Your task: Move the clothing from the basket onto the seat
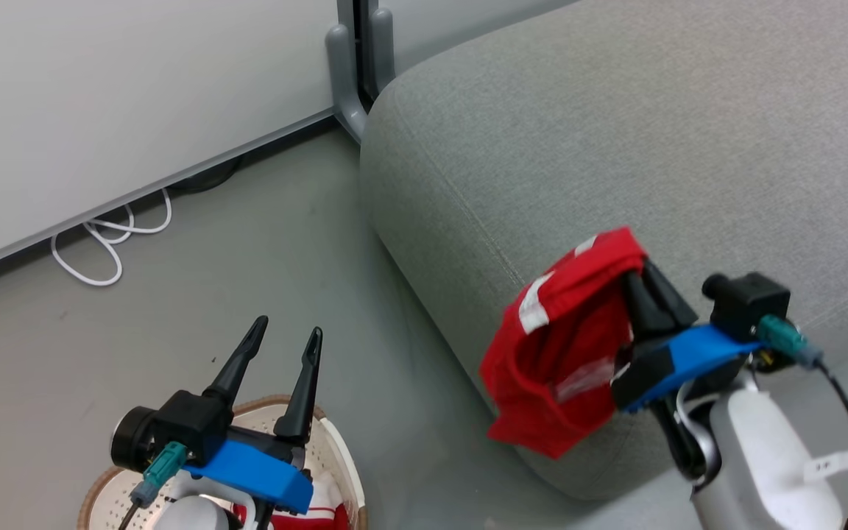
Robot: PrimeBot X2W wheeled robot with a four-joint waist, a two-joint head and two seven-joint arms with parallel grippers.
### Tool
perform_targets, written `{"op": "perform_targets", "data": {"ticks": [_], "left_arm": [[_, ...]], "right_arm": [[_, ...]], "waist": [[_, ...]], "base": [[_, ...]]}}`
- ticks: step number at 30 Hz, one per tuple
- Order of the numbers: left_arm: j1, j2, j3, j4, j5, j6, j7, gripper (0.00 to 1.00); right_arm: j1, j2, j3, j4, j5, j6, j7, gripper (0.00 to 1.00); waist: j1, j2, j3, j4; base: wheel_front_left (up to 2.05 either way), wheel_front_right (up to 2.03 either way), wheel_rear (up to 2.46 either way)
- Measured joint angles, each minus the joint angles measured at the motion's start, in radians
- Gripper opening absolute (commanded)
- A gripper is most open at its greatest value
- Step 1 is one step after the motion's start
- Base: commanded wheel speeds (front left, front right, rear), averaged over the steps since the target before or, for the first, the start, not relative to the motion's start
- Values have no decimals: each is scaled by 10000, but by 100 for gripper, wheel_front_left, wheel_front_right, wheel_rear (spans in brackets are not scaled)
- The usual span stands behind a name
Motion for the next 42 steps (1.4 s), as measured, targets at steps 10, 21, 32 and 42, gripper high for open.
{"op": "perform_targets", "data": {"ticks": [10,21,32,42], "left_arm": [[-550,146,94,-535,-36,0,0,100],[-1821,652,-224,-1461,121,0,0,100],[-2815,984,-384,-2157,123,0,0,100],[-3305,826,-721,-2188,151,0,0,100]], "right_arm": [[-3318,-4,-2086,725,-957,0,100,0],[-7091,-430,-5540,945,-1948,0,433,0],[-8832,-1413,-8205,1419,-3455,0,694,0],[-7707,-1524,-9400,3045,-4976,2,268,0]], "waist": [[0,-1,992,348],[4,-1,3088,1055],[4,-1,5048,2084],[2,-1,5765,2924]], "base": [[0,0,0],[0,0,0],[0,0,0],[0,0,0]]}}
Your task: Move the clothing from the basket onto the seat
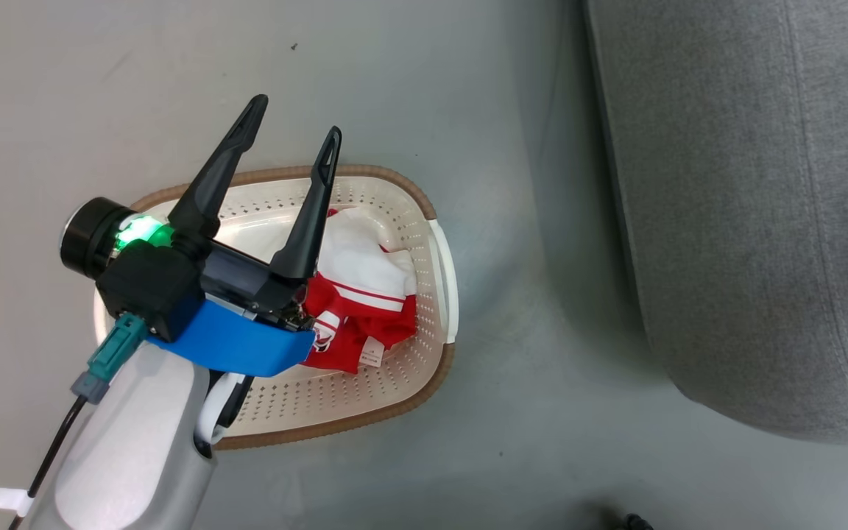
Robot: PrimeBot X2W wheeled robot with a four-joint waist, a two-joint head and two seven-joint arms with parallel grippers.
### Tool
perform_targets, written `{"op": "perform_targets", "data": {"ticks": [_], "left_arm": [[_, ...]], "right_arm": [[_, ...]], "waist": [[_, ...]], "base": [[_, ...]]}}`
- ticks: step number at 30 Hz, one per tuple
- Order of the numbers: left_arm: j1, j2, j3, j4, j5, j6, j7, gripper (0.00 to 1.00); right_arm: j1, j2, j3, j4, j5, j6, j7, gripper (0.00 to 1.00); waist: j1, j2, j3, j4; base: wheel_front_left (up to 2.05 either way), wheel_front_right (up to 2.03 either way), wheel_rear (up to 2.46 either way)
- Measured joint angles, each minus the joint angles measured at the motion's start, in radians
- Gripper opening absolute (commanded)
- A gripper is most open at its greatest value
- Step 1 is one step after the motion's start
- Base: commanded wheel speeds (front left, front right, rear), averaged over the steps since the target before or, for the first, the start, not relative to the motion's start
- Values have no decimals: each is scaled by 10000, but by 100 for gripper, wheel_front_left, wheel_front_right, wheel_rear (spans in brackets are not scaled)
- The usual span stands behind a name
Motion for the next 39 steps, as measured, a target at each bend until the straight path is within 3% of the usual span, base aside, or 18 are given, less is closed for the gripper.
{"op": "perform_targets", "data": {"ticks": [1,4,13,19,26,32,39], "left_arm": [[-15,-17,-4,40,-4,0,0,100],[-14,-48,-6,171,-31,0,0,100],[136,-364,-100,788,-245,0,0,100],[594,-560,23,1225,-464,0,0,100],[1679,-888,754,1563,-573,0,0,100],[2609,-1202,1352,1732,-458,0,0,100],[3498,-1488,2071,1879,-201,0,0,100]], "right_arm": [[91,29,-75,184,-127,0,-61,0],[234,77,-234,673,-441,0,-140,100],[730,134,-188,1705,-763,0,-418,100],[1318,198,621,2351,-717,0,-871,100],[2292,629,2251,2874,-138,0,-1417,100],[3573,970,3793,2385,892,0,-1567,100],[5658,1229,5377,537,2251,0,-1603,100]], "waist": [[1,0,4,51],[0,0,-98,119],[-1,0,-896,117],[-3,1,-1827,58],[-4,0,-3243,-94],[-5,1,-4583,-168],[-6,1,-5881,-78]], "base": [[0,0,0],[0,0,0],[0,0,0],[0,0,0],[0,0,0],[0,0,0],[0,0,0]]}}
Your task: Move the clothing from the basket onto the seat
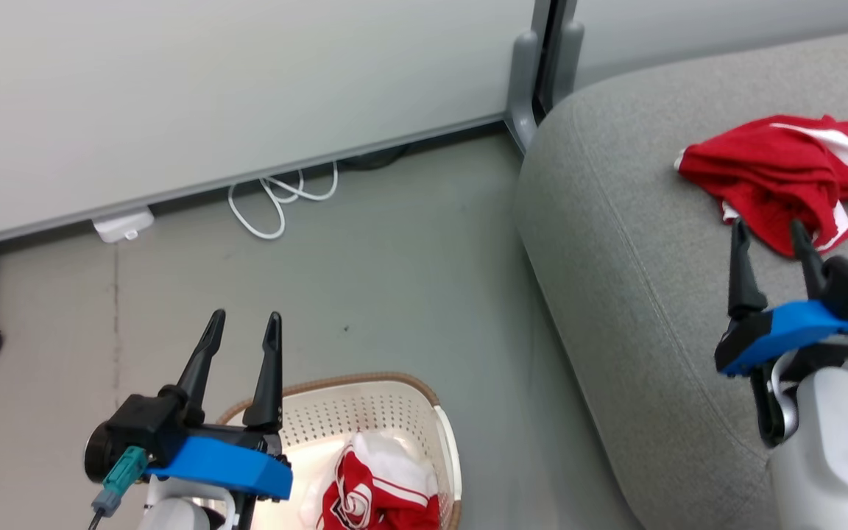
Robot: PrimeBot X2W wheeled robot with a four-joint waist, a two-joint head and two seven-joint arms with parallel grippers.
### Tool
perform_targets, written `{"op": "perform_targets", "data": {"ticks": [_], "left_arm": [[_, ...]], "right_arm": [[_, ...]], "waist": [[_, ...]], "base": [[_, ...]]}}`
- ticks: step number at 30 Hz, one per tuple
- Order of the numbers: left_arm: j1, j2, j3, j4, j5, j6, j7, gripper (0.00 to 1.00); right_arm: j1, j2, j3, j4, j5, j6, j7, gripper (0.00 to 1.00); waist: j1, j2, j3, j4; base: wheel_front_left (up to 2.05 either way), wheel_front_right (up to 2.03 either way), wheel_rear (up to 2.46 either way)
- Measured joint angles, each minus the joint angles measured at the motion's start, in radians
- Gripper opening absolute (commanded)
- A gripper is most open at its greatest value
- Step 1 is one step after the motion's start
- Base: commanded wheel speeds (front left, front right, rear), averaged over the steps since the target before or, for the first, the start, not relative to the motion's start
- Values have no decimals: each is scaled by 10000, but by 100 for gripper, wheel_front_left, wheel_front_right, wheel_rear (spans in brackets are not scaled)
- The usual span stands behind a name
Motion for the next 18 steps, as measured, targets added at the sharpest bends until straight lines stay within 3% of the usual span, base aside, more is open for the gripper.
{"op": "perform_targets", "data": {"ticks": [12,18], "left_arm": [[797,-209,930,405,343,0,0,100],[965,-226,1258,416,424,0,0,100]], "right_arm": [[3148,265,1285,-3691,757,0,485,100],[4161,288,1695,-4857,1145,0,855,100]], "waist": [[1,0,-1020,802],[2,0,-1223,1297]], "base": [[0,0,0],[0,0,0]]}}
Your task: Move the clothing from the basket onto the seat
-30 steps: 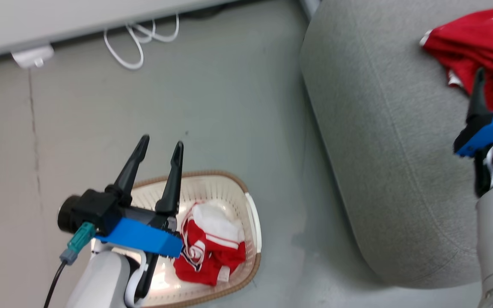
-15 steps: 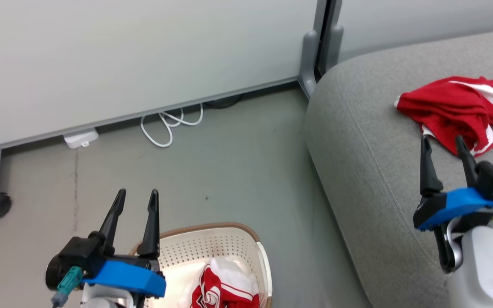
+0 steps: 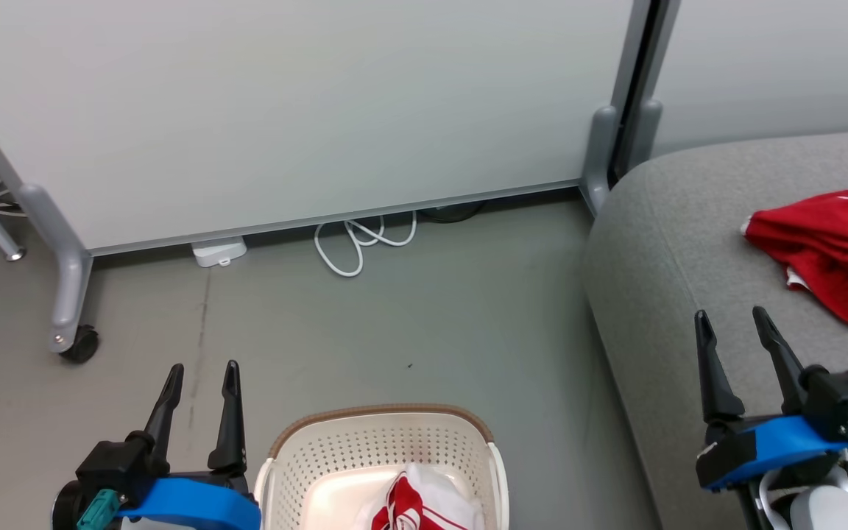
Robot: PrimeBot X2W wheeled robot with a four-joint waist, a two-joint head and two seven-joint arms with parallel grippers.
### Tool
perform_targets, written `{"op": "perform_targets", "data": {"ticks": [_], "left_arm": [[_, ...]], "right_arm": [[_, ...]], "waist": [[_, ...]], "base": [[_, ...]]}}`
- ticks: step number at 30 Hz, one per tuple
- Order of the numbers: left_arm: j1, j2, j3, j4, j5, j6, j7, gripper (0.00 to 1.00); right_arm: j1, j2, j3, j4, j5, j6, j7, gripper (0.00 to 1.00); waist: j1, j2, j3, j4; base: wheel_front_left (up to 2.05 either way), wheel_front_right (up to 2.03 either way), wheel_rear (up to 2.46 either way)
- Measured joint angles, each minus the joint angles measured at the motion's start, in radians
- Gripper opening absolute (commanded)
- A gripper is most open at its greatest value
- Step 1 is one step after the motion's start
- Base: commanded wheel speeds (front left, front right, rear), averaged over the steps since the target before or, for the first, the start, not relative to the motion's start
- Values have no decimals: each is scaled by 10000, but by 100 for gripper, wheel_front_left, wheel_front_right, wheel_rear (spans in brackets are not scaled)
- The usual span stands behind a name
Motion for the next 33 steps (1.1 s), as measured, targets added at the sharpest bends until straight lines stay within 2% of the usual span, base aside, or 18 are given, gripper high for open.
{"op": "perform_targets", "data": {"ticks": [13,33], "left_arm": [[288,59,178,42,134,0,0,100],[310,84,84,190,215,0,0,100]], "right_arm": [[1365,0,326,-1024,631,-2,360,100],[1494,0,403,-1158,677,-2,458,100]], "waist": [[1,0,-229,821],[2,0,-99,803]], "base": [[0,0,0],[0,0,0]]}}
